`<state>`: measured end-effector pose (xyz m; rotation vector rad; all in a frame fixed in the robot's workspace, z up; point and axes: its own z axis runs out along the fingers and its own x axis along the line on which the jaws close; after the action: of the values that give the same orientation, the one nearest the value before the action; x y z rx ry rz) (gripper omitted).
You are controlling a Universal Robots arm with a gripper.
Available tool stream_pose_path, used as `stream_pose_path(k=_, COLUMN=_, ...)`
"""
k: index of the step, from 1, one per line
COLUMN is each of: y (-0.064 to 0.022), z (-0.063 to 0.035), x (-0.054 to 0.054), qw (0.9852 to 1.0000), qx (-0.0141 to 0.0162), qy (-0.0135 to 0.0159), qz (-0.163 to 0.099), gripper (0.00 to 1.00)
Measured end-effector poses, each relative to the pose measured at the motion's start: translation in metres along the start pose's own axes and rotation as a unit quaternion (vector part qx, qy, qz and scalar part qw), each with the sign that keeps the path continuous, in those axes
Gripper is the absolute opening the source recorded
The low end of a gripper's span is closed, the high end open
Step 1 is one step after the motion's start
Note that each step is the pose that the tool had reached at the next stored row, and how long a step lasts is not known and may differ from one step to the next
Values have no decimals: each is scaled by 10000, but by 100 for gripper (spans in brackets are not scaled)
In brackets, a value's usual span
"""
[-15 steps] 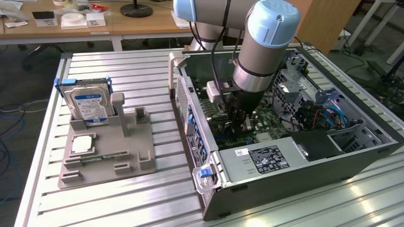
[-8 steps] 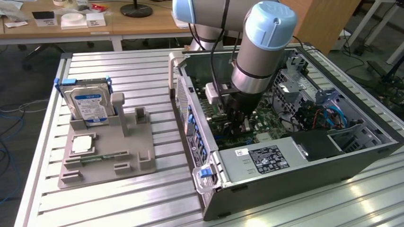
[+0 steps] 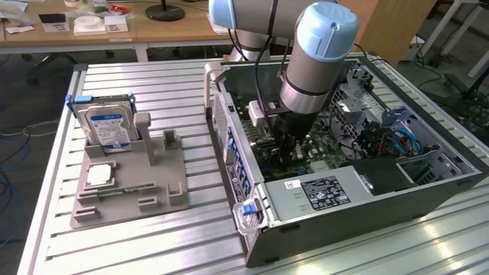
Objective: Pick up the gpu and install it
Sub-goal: 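Insert the gpu into the slot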
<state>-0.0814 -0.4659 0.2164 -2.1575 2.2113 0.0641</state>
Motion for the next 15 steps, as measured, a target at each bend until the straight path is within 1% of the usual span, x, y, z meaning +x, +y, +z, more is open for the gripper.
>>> stream_pose_path(k=2, y=-3, z=14, x=-6, qw=10000, qx=10, qy=-25, qz=0, gripper=29)
stream_pose_path(k=3, y=-2, z=6, x=-5, qw=10000, qx=7, qy=-17, qz=0, gripper=29)
stream_pose_path(k=4, y=-1, z=-17, x=-2, qw=10000, qx=1, qy=-1, qz=0, gripper=34)
stream_pose_path(k=6, y=-1, z=-63, x=-5, qw=10000, qx=3, qy=-3, qz=0, gripper=34)
stream_pose_path(k=15, y=-3, z=-462, x=-31, qw=10000, qx=10, qy=-1, qz=0, gripper=34)
